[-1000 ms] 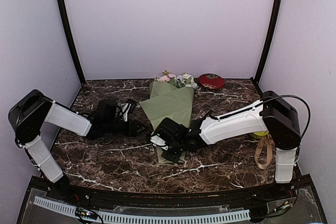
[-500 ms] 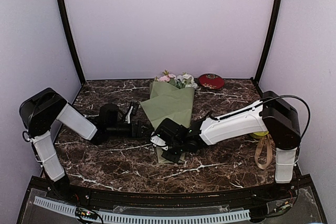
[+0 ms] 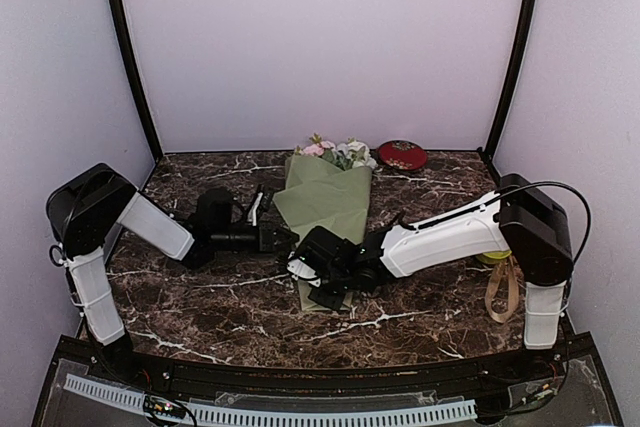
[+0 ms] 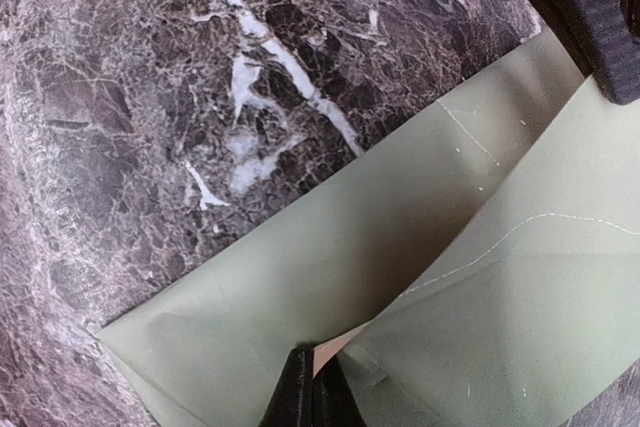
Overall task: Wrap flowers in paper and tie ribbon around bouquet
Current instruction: Fold the two-thirds-folded wrapping paper at the center of the board, then press the fold line of the folded wrapping paper.
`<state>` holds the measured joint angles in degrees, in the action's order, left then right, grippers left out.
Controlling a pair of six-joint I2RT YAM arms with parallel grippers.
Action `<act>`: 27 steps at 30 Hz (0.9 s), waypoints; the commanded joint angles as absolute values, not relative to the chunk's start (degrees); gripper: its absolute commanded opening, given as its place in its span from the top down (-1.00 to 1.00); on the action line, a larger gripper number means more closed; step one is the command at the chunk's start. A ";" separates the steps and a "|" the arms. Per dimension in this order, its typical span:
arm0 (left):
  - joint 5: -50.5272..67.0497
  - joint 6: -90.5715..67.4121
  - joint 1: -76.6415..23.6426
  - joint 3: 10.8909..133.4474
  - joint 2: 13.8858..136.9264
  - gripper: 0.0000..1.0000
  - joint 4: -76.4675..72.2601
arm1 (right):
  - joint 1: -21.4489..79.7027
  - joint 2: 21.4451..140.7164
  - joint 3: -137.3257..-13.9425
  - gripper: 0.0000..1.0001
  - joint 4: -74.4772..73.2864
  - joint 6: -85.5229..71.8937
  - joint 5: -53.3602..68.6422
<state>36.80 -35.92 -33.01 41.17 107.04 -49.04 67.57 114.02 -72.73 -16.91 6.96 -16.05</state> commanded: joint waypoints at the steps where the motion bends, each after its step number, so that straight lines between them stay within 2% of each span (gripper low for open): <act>1: 35.01 -32.36 -32.98 43.91 107.18 1.00 -45.00 | 68.22 112.42 -73.07 1.00 -16.65 7.23 -16.64; 2: 33.82 -30.69 -32.78 44.92 107.33 1.00 -42.92 | 68.27 111.94 -73.18 0.97 -16.69 7.07 -16.36; 6: 31.05 -25.77 -31.43 48.94 109.84 1.00 -36.64 | 68.21 109.00 -73.02 0.55 -16.41 6.88 -14.03; 10: 30.58 -23.95 -30.21 51.12 112.36 1.00 -34.35 | 68.12 106.61 -71.89 0.29 -16.33 7.05 -11.42; 12: 31.04 -23.90 -29.81 51.06 113.18 1.00 -34.63 | 67.76 105.59 -71.16 0.22 -16.30 6.57 -10.04; 20: 32.05 -24.69 -29.37 49.07 113.73 1.00 -35.69 | 62.60 102.53 -70.09 0.18 -14.79 1.78 -0.10; 27: 28.80 -22.73 -29.38 48.46 113.44 1.00 -33.01 | 59.24 108.00 -70.30 0.28 -15.74 -2.21 -2.17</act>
